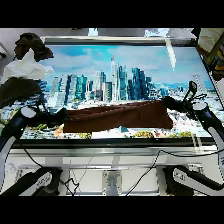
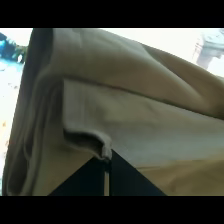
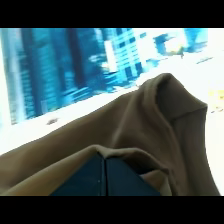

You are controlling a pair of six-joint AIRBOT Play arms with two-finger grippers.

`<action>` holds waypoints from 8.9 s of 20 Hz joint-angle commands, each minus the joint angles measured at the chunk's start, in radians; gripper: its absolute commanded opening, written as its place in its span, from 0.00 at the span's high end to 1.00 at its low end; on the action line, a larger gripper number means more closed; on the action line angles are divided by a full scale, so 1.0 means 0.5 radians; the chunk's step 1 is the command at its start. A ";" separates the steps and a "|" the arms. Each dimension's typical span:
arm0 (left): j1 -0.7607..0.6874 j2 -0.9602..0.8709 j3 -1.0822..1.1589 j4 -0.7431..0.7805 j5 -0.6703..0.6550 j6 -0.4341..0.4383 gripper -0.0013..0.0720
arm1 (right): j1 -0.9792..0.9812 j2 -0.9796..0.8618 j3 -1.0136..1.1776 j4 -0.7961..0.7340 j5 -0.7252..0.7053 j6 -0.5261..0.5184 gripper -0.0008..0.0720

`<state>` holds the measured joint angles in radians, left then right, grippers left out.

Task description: Fold the shirts.

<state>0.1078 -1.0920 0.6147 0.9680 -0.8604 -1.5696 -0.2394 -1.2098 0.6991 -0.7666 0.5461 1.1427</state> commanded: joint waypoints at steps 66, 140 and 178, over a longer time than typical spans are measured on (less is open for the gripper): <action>-1.448 -1.560 1.945 0.666 -0.681 -0.294 0.97 | -0.710 -0.876 0.493 0.214 1.033 -0.391 0.25; -0.938 -1.331 2.861 1.640 -1.225 -0.196 0.96 | 1.654 -0.943 1.466 0.021 0.744 0.262 0.36; -0.938 -1.331 2.861 1.565 -1.254 -0.218 0.96 | 0.525 -1.371 1.568 0.587 1.409 -0.124 0.95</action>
<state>-0.3618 -1.7584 2.0457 1.7500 -1.4792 -1.6794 0.0692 -1.9274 1.4506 -0.4797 1.2503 1.1061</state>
